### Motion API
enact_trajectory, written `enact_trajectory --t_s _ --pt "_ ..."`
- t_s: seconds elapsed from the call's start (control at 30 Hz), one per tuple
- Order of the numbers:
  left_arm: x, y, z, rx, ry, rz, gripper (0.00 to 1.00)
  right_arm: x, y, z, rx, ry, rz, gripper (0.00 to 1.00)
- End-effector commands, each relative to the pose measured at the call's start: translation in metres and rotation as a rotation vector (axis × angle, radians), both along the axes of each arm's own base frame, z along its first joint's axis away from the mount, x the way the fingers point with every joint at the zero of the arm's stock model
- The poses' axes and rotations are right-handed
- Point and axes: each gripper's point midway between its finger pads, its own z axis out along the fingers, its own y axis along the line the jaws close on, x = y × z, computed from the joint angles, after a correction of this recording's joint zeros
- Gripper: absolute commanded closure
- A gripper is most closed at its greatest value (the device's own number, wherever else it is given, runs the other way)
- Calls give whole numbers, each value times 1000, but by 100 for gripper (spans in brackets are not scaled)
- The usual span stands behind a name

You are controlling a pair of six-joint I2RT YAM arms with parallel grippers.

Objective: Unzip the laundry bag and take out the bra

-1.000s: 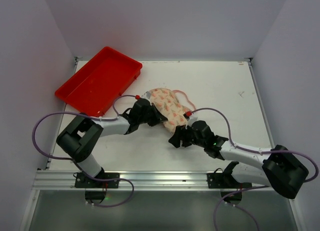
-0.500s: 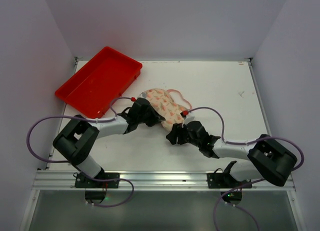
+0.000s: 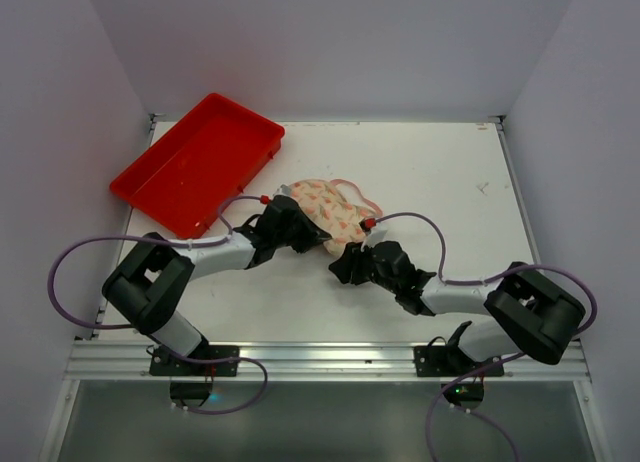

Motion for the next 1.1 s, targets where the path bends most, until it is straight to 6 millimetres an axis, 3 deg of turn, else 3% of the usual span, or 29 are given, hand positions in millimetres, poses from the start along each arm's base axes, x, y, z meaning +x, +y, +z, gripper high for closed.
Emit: enact_trajectory --t_s 0.0,0.1,0.3,0.43,0.6,0.87,0.93,0.97,1.0,1.07 --pt "-3 -10 24 -54 -31 -13 100 17 15 35 94 -94 -18 54" --pt "-6 -9 21 -50 -24 -18 100 18 14 37 94 -100 -26 61" --pt "-7 -3 16 -19 -35 -26 100 16 6 34 37 -87 -33 99" --pt "-7 3 9 42 -55 -59 100 12 -7 31 -40 -72 -39 100" --pt "-11 29 -19 110 -25 -138 100 -1 -31 32 -116 -50 -53 100" --pt "-10 69 -42 296 -60 -328 100 -24 -75 26 -226 53 -107 100" --pt "6 74 -37 340 -97 -349 100 -29 -83 22 -249 84 -123 100" --pt "10 78 -48 389 -97 -380 100 -29 -82 23 -247 88 -126 100" --pt "29 69 -36 388 -146 -386 100 -28 -80 22 -246 95 -125 100" --pt "41 54 -41 358 -133 -428 97 -24 -62 28 -196 100 -90 100"
